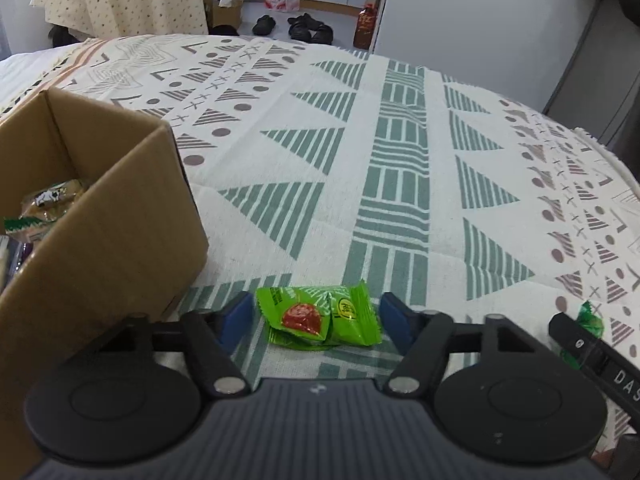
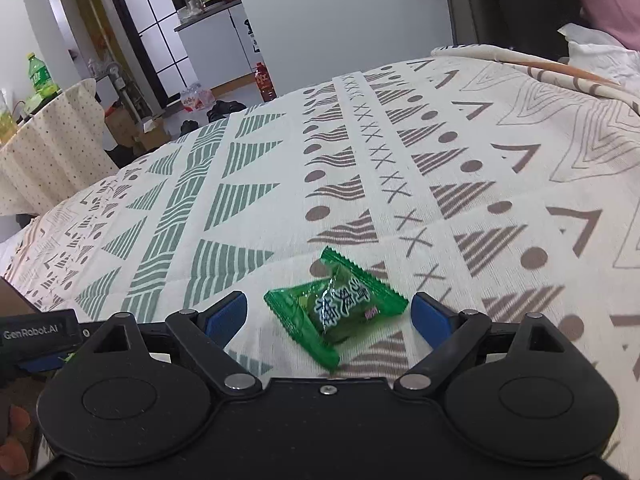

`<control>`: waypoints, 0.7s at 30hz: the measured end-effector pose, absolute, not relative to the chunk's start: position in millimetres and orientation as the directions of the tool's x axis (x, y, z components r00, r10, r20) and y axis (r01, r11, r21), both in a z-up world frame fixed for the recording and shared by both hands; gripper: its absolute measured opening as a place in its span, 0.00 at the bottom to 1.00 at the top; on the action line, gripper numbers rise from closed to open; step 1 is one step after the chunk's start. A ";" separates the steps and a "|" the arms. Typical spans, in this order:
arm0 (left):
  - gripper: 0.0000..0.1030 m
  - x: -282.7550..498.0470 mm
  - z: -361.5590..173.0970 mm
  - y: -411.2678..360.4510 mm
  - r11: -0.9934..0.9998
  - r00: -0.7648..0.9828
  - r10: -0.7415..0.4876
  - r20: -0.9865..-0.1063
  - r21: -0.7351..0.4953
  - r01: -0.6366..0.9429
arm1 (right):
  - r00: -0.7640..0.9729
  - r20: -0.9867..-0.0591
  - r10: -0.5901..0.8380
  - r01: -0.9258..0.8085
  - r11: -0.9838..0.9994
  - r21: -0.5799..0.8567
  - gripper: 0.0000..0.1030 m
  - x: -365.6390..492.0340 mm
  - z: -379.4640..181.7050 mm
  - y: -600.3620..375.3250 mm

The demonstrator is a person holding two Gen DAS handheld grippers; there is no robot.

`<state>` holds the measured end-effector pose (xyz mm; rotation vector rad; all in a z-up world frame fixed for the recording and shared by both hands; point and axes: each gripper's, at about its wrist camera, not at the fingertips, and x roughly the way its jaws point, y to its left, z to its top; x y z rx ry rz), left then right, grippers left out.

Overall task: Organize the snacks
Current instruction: 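Grasp the green red-print candy with the left tool while the right grasps the green wrapped candy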

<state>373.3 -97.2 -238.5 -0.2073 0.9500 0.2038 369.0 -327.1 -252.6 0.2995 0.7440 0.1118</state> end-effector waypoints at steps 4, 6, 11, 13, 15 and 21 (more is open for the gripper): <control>0.47 367.5 -235.9 -98.4 0.963 0.575 0.071 -0.815 -0.094 -0.253 | 0.735 -0.652 0.187 0.006 0.959 0.282 0.75 369.3 -253.0 -324.7; 0.39 364.8 -233.8 -98.2 0.964 0.580 0.069 -0.812 -0.095 -0.247 | 0.731 -0.658 0.181 0.001 0.964 0.266 0.68 370.1 -252.1 -322.1; 0.30 358.7 -227.9 -98.6 0.966 0.595 0.074 -0.800 -0.091 -0.244 | 0.720 -0.660 0.215 -0.044 0.963 0.266 0.56 367.7 -246.5 -313.4; 0.30 355.1 -222.2 -99.3 0.966 0.611 0.070 -0.789 -0.100 -0.240 | 0.720 -0.654 0.232 -0.057 0.959 0.277 0.54 365.8 -241.7 -312.2; 0.30 349.5 -215.7 -100.9 0.968 0.628 0.064 -0.776 -0.105 -0.229 | 0.723 -0.645 0.246 -0.071 0.956 0.286 0.53 362.6 -235.5 -310.2; 0.30 329.5 -188.9 -98.4 0.970 0.661 0.054 -0.748 -0.117 -0.213 | 0.741 -0.608 0.285 -0.111 0.945 0.308 0.53 352.8 -210.5 -301.5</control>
